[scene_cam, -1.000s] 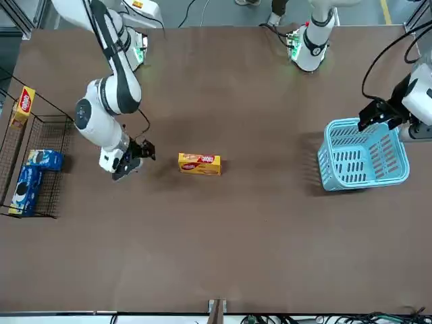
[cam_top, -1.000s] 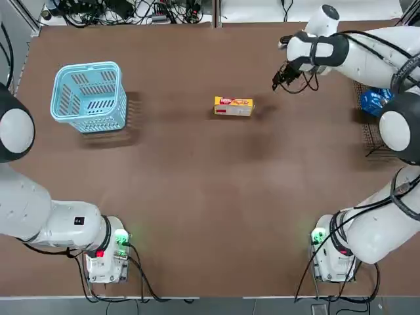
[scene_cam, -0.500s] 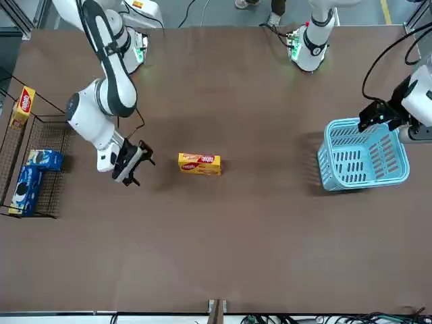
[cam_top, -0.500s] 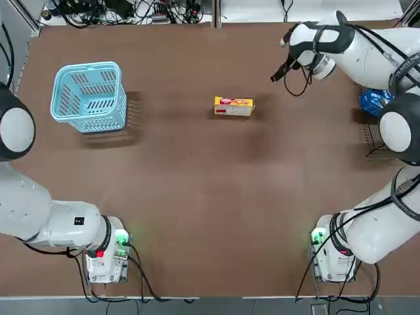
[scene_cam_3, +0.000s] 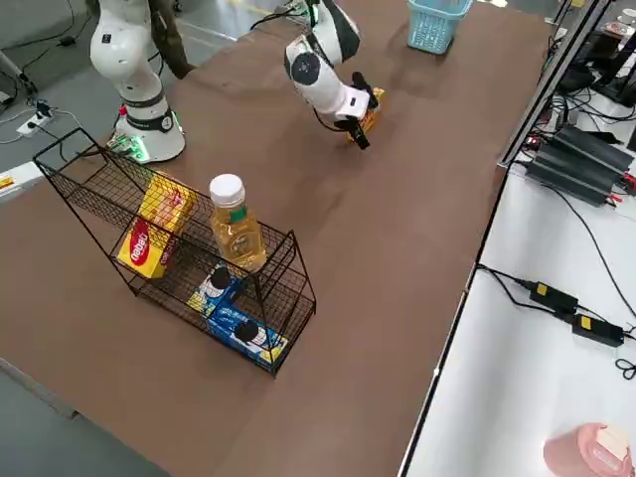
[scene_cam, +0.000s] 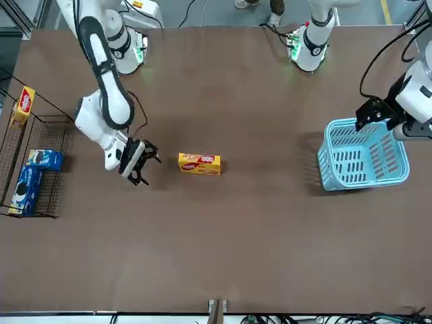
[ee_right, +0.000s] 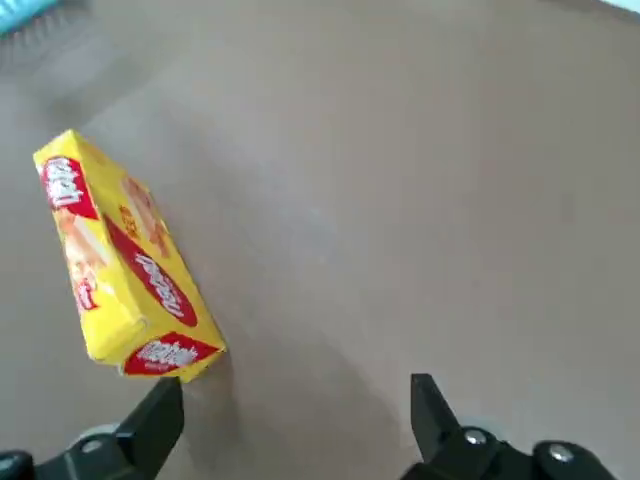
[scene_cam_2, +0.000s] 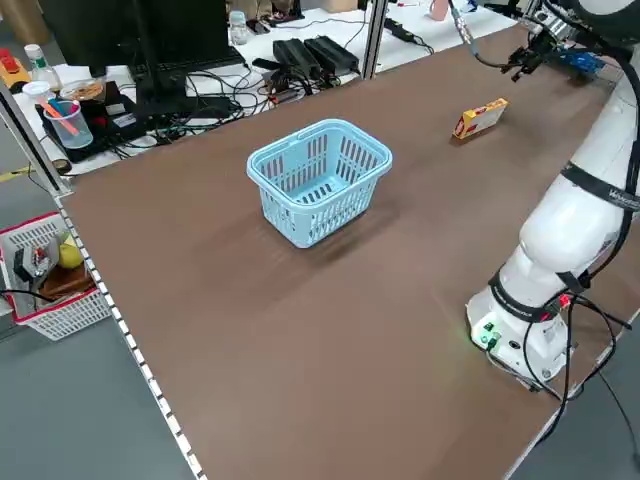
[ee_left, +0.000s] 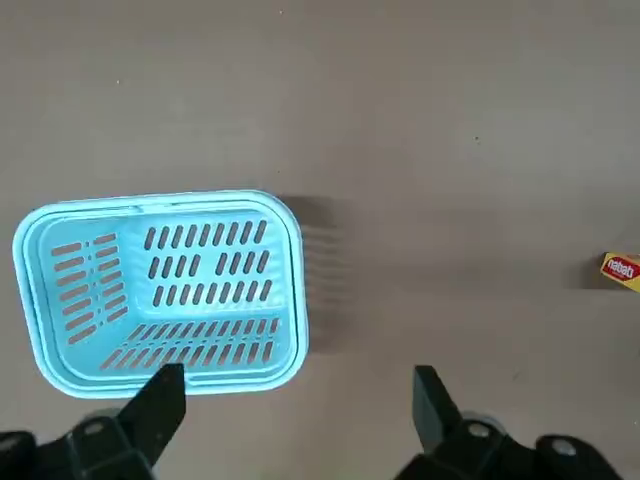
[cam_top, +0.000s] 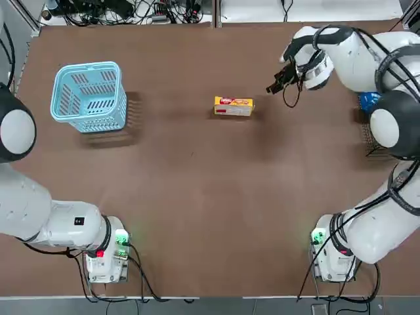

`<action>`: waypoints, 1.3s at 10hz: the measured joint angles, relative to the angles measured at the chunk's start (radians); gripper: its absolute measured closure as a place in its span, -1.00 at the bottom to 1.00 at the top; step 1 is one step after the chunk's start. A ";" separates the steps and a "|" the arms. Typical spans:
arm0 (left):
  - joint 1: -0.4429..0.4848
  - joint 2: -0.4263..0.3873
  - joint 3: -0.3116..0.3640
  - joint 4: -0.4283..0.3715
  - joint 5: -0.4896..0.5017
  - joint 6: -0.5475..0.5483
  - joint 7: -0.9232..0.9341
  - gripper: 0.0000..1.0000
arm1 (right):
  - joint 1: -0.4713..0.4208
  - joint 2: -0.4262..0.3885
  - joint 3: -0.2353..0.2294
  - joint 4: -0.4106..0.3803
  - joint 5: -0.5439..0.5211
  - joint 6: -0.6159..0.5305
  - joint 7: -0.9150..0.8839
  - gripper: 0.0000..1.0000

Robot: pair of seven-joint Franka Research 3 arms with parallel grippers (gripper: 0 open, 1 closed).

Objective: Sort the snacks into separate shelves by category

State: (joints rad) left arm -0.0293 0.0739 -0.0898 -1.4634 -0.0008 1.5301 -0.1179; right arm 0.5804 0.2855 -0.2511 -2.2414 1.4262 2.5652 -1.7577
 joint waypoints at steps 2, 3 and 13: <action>0.002 0.000 0.000 0.000 0.001 0.000 0.000 -1.00 | 0.001 0.034 0.007 -0.004 0.233 -0.140 -0.259 -1.00; 0.003 0.000 0.001 0.000 0.001 0.000 0.000 -1.00 | 0.001 0.046 0.009 -0.006 0.264 -0.195 -0.319 -1.00; 0.006 0.001 0.006 0.001 0.002 0.004 0.001 -1.00 | -0.113 0.100 0.011 -0.042 0.398 -0.382 -0.810 -1.00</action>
State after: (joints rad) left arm -0.0230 0.0754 -0.0842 -1.4624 0.0011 1.5345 -0.1171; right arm 0.4676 0.3853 -0.2397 -2.2831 1.8247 2.1829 -2.5681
